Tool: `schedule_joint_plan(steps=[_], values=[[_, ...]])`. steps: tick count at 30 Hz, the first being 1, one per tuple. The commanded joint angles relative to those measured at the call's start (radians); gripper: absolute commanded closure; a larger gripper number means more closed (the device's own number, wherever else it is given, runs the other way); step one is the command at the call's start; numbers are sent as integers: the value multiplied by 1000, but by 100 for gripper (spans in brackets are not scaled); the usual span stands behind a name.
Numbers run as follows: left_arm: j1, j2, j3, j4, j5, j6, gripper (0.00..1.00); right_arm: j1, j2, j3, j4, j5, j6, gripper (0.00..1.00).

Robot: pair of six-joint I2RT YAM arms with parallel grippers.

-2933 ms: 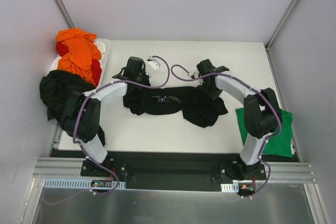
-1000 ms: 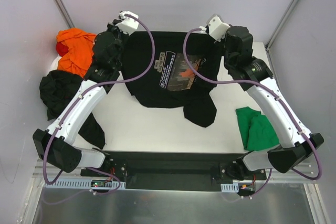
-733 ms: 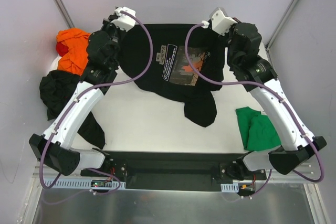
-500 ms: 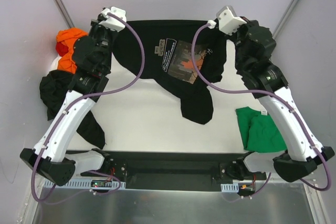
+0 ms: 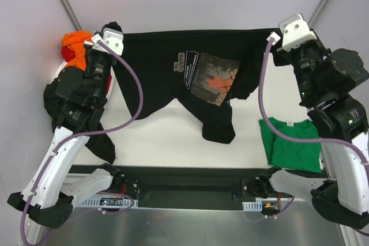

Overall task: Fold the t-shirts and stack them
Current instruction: Flatten out the tshirt

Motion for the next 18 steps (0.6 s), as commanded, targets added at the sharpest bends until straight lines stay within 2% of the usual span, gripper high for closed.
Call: schedule_joint_plan(steps=[1,7,11,18], values=[[57,-109,-7,30,-279,88,100,-58,-133,94,14,279,35,99],[56,-163,12,13,-294,139,100,-67,-201,117,-31,240,67,99],[56,-204,21,-13,-295,119,100,-66,-236,172,-92,196,131,99],[56,-241,7,-98,-260,73,100,-70,-270,162,-173,134,197,99]])
